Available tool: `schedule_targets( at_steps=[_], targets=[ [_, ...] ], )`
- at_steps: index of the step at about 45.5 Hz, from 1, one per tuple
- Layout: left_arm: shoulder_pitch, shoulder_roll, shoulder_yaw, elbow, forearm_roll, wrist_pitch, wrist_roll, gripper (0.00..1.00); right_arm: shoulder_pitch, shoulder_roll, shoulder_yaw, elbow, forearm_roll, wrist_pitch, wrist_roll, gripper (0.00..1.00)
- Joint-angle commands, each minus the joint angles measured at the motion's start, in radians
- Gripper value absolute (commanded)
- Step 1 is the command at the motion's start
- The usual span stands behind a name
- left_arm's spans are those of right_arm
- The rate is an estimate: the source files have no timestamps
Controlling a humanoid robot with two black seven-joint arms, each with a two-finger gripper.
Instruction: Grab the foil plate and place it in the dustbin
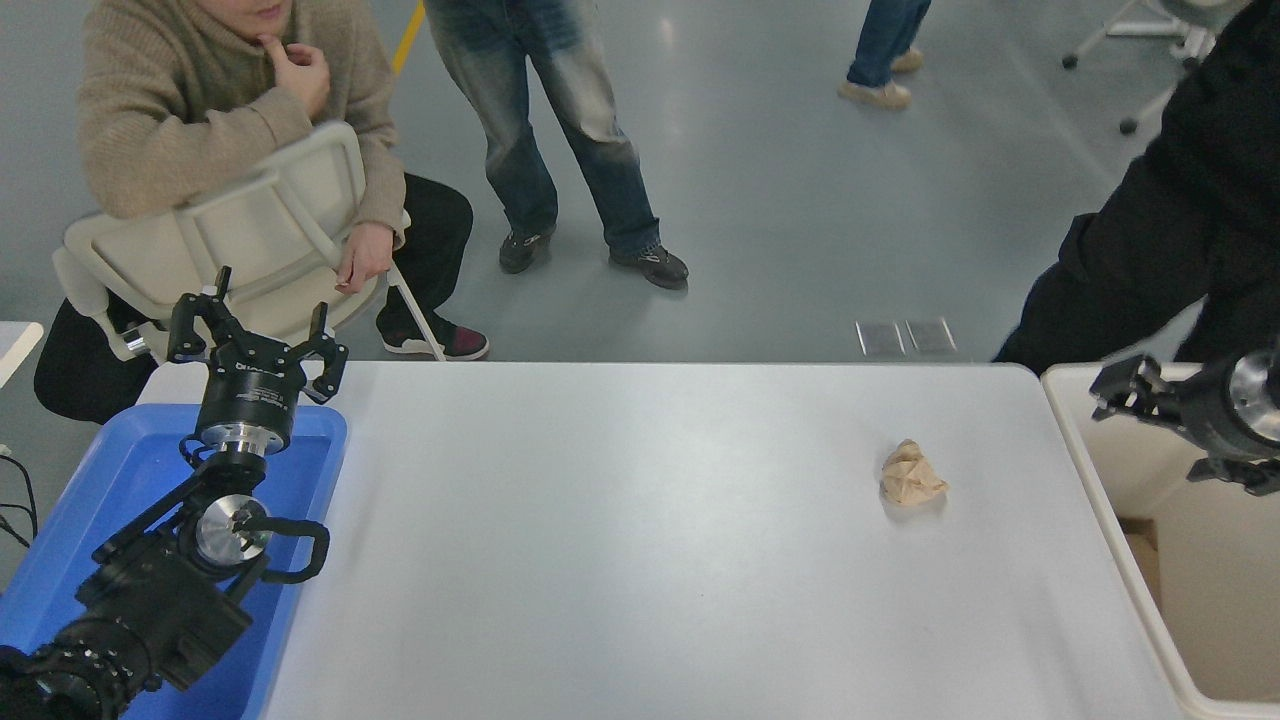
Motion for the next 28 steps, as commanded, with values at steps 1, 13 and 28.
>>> schedule_targets(
  at_steps=[1, 13, 28],
  targets=[
    [0.000, 0.000, 0.000, 0.000, 0.000, 0.000, 0.000, 0.99, 0.254, 0.205, -0.028, 0.053, 0.001, 0.288, 0.000, 1.00],
    [0.000, 0.000, 0.000, 0.000, 0.000, 0.000, 0.000, 0.99, 0.401, 0.354, 0.003, 0.053, 0.015, 0.366, 0.000, 1.00],
    [0.000, 0.000, 0.000, 0.000, 0.000, 0.000, 0.000, 0.99, 0.400, 0.390, 0.021, 0.050, 0.020, 0.366, 0.001, 1.00]
  ],
)
